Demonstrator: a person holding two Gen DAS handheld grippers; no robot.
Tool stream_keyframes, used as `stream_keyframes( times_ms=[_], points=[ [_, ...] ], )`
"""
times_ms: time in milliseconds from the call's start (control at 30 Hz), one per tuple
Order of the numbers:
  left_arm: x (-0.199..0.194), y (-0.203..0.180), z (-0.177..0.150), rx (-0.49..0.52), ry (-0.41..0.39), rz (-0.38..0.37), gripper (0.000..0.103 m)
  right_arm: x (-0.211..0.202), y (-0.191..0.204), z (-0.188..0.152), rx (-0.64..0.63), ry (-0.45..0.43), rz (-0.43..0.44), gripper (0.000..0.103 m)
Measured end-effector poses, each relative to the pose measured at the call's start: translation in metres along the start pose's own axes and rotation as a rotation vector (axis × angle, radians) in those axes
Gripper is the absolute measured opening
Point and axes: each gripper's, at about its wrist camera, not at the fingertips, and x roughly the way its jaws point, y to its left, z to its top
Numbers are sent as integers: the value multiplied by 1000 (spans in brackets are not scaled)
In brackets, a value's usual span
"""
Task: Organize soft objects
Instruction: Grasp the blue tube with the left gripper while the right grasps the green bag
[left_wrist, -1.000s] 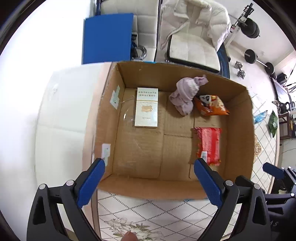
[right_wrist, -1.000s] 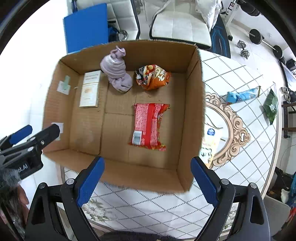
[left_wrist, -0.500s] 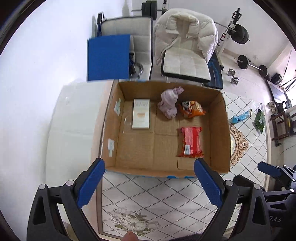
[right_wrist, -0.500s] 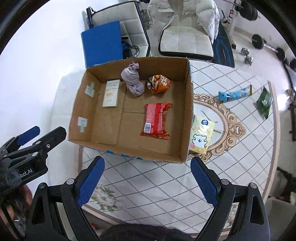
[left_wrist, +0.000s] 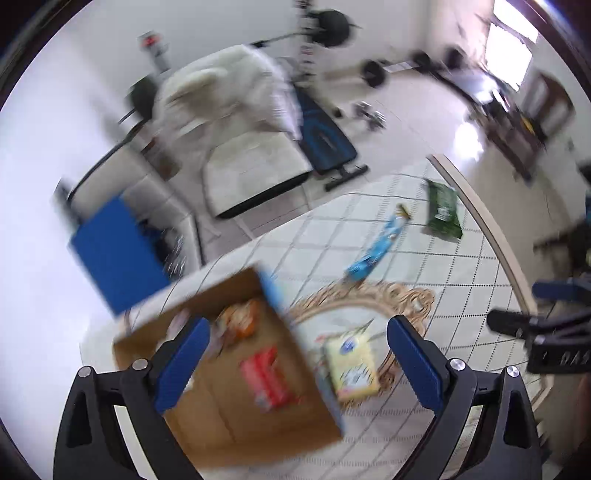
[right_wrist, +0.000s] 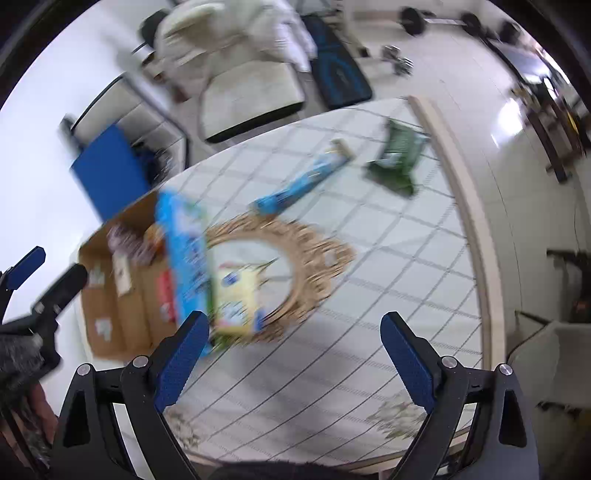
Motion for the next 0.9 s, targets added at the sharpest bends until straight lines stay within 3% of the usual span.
stream_keyframes(
  times_ms=[133,267,433,533,667,767,800,900],
  points=[
    [66,-60,53,136,95,-22,93,26,-52,47,66,35,-11,96],
    [134,-103,81,207,178,4,91,65,-89,95,122,91,-2,96],
    [217,-128,91,230,340,-25,69,109,-119,141,163,124,-3,92],
    [253,-132,92,205,414,-26,65,133,-132,162,192,151,11,87],
    [274,-126,93,135,457,-25,64,161,-139,181,210,181,32,84],
    [275,-122,95,77,477,-75,49,179,-140,192,208,198,37,84],
    [274,-121,94,55,485,-98,39,185,-139,194,209,207,44,84],
    [272,-120,93,24,491,-72,25,199,-134,199,206,230,38,81]
  ],
)
